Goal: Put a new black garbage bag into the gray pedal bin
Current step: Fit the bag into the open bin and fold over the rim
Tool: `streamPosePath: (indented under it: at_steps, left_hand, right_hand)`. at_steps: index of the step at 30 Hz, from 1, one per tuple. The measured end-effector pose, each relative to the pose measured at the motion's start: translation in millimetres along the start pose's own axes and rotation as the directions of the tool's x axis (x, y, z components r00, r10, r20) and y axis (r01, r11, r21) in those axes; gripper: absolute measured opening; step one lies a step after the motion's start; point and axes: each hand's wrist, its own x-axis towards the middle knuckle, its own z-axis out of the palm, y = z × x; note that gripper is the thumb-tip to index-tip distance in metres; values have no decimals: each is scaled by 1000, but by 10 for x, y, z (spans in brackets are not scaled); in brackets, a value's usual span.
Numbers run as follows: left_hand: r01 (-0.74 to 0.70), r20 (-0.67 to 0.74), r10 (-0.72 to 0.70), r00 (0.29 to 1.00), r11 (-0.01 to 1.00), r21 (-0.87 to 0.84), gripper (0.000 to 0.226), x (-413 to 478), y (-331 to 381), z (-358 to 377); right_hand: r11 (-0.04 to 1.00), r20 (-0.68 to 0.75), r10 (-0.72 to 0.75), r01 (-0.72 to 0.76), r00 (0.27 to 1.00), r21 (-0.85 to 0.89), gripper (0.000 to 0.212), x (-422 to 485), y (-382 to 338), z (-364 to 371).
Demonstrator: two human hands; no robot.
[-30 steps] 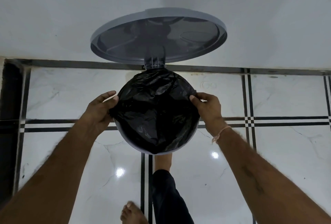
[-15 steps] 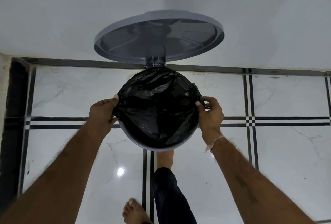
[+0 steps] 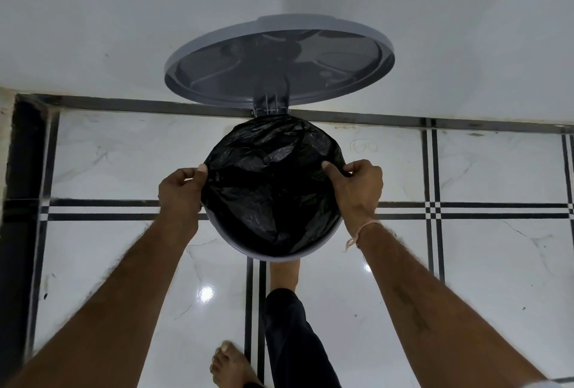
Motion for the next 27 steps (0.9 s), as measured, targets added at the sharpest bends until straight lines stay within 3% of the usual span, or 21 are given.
streamPosePath:
  at_steps: [3,7,12,15,20,23,27]
  left_hand:
    - [17,4,-17,1000,999,-47,16,-51,-20,-25]
    - [90,53,-85,995,991,-97,18,-87,-37,-99]
    - [204,34,-201,979,969,-140,26,-62,112,-111]
    - [284,6,-287,958,944,-169,31,31,122,-159]
    - [429,82,-422,903,873,-231,35,58,3,-245]
    - [486,134,-468,874,850,-203,36,14,-116,-233]
    - [444,85,-436,896,872,-206,38,87,-158,-211]
  right_hand:
    - [998,-22,10,-11,1000,-61,33,29,32,-61]
    - [997,39,33,-36,999,65,32,35,85,-188]
    - [876,249,263,-339,932,345,25,175,0,-307]
    - [803,335,372,-481,866,351,14,248,-20,-392]
    - [718,385,473,-600,793,353,21,273,0,-424]
    - [704,360,495,-608,791,366,27,211,18,-378]
    - [787,293,360,-457,885,414,25,168,42,-284]
